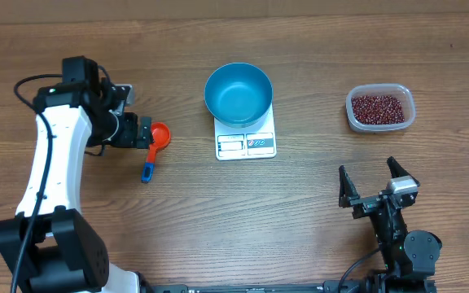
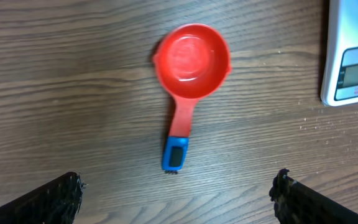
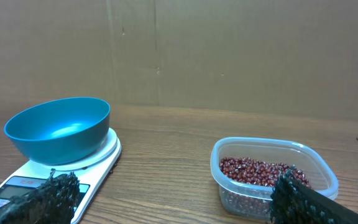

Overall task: Scoop item into bowl and weigh 150g on scale
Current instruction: 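Lower the left gripper toward the red scoop's cup rim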

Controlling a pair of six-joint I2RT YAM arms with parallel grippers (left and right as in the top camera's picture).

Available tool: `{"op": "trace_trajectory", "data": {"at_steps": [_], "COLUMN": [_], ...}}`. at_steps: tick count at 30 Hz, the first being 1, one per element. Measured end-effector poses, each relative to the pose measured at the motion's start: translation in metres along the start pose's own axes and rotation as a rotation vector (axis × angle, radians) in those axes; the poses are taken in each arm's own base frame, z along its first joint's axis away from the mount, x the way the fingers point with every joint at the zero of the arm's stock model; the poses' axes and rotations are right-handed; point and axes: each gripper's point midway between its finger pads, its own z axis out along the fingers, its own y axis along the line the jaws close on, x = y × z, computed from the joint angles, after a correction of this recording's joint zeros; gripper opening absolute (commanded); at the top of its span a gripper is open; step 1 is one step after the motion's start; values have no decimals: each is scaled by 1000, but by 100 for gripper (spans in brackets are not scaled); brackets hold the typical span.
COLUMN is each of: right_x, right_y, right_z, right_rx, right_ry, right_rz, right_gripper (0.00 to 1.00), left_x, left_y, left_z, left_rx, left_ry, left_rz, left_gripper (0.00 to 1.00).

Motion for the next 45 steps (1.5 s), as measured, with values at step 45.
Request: {"op": "trace_trajectory", "data": {"at_steps": [45], "right_x": [0], "right_y": [0], "right_z": [0], "right_rx": [0], "right_ry": [0], "right_rz": [0], "right_gripper": [100], "left_x": [-3], "left_y": [-15], "left_z": [19], "left_rx": [15], "left_ry": [38], "left_rz": [63], "left_gripper": [100]}}
